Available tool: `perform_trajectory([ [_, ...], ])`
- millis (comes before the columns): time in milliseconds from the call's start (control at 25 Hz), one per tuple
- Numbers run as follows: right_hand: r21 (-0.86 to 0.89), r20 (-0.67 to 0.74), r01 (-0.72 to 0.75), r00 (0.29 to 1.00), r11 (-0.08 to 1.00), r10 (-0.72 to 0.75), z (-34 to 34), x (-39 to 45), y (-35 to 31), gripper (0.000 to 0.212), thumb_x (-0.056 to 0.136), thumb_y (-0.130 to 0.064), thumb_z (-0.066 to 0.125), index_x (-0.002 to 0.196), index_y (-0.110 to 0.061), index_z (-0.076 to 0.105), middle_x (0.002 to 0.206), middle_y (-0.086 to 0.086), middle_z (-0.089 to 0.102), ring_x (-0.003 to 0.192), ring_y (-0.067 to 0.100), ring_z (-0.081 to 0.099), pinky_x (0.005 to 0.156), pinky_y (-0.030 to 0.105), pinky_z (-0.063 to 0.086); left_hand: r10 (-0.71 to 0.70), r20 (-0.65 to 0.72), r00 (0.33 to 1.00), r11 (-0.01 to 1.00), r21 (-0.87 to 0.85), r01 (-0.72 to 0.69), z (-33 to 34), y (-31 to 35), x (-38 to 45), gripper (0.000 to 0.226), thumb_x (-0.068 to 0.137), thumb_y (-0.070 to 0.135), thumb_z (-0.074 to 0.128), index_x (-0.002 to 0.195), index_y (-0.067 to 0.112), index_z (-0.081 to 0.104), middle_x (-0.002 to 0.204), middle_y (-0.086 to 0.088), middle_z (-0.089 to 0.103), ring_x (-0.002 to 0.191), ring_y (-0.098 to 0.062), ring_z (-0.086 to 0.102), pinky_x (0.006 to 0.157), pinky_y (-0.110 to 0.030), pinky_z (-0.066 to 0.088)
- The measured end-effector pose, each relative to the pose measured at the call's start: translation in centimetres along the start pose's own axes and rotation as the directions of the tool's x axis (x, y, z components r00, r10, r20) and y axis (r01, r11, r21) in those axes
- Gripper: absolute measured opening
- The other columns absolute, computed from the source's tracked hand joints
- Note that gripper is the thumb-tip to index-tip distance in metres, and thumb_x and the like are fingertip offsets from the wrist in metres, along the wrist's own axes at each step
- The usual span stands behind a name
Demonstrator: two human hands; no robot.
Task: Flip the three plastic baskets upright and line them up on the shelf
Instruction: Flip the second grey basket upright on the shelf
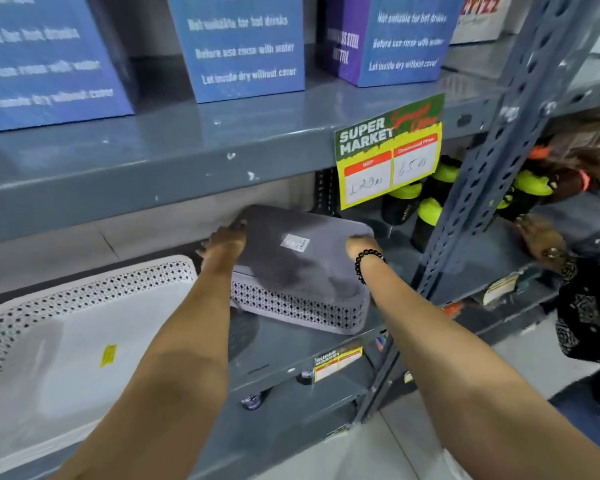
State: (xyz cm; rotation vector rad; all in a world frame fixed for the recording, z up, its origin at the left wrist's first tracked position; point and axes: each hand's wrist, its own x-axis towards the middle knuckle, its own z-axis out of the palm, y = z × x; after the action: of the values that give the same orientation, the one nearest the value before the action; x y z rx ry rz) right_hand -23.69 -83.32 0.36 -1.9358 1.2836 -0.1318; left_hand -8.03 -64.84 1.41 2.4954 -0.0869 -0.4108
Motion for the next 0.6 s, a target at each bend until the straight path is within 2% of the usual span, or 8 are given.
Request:
perform_trajectory([
  [120,0.115,0.002,-0.084,0.996,0.990,0.084,0.2,0.8,-0.5,0.048,0.090,-0.023,0.039,0.136,-0.011,0.044,0.140,0.010,0.050,0.124,0.028,0.052,0.092,0.033,0.045,-0.055,-0.023,0.998,0.998,-0.036,0.055,0.7,0.2,-0.3,0.071,0.091,0.057,0.034,0.136,0.003,0.045,0.143,-0.021,0.046,0.133,-0.037,0.041,0.115,-0.046,0.028],
  [240,0.358,-0.089,-0.123,0.982,0.926,0.165,-0.1,-0.7,-1.3,0.059,0.090,-0.036,0.044,0.141,-0.008,0.036,0.146,0.013,0.041,0.133,0.029,0.041,0.100,0.035,0.039,-0.129,-0.129,0.983,0.979,-0.174,0.106,1.1,0.0,-1.8,0.070,0.091,0.056,0.035,0.138,0.005,0.042,0.143,-0.021,0.042,0.133,-0.037,0.039,0.112,-0.046,0.028],
  [320,0.640,-0.209,0.029,0.968,0.768,0.137,-0.8,-1.7,-1.8,0.064,0.091,-0.043,0.044,0.143,-0.007,0.035,0.148,0.014,0.038,0.137,0.032,0.036,0.107,0.041,0.035,-0.072,-0.239,0.968,0.940,-0.340,-0.014,0.8,-1.0,-2.3,0.069,0.091,0.054,0.028,0.137,0.004,0.041,0.143,-0.023,0.041,0.133,-0.037,0.038,0.113,-0.045,0.029],
  [400,0.845,-0.304,0.218,0.947,0.488,0.102,-1.8,-3.4,-2.6,0.057,0.091,-0.042,0.046,0.138,-0.010,0.045,0.142,0.011,0.047,0.132,0.028,0.043,0.104,0.038,0.038,-0.038,-0.358,0.933,0.855,-0.495,-0.155,0.1,-2.1,-3.0,0.068,0.088,0.049,0.019,0.134,0.005,0.045,0.141,-0.021,0.044,0.130,-0.033,0.042,0.111,-0.040,0.034],
  [440,0.891,-0.318,0.261,0.942,0.372,0.102,-2.3,-4.4,-2.9,0.052,0.091,-0.042,0.048,0.134,-0.012,0.051,0.138,0.008,0.052,0.128,0.024,0.047,0.100,0.033,0.040,-0.066,-0.441,0.895,0.767,-0.596,-0.237,-0.2,-2.6,-3.8,0.063,0.090,0.044,0.020,0.125,0.003,0.052,0.132,-0.023,0.051,0.122,-0.033,0.049,0.105,-0.037,0.038],
  [520,0.950,-0.257,0.226,0.958,0.216,0.129,-3.2,-5.7,-2.8,0.048,0.089,-0.047,0.050,0.125,-0.016,0.058,0.130,0.004,0.059,0.118,0.020,0.054,0.098,0.032,0.043,-0.208,-0.519,0.829,0.551,-0.762,-0.339,-0.5,-3.3,-5.9,0.046,0.095,0.036,0.029,0.090,0.005,0.064,0.101,-0.019,0.060,0.095,-0.028,0.055,0.089,-0.034,0.044],
  [600,0.970,-0.203,0.178,0.968,0.162,0.148,-3.6,-6.6,-2.2,0.052,0.080,-0.056,0.053,0.117,-0.021,0.061,0.125,0.003,0.061,0.114,0.022,0.056,0.097,0.035,0.046,-0.311,-0.414,0.856,0.485,-0.843,-0.232,-0.9,-4.4,-7.2,0.052,0.098,0.040,0.031,0.082,0.010,0.070,0.090,-0.015,0.063,0.088,-0.025,0.055,0.090,-0.034,0.045],
])
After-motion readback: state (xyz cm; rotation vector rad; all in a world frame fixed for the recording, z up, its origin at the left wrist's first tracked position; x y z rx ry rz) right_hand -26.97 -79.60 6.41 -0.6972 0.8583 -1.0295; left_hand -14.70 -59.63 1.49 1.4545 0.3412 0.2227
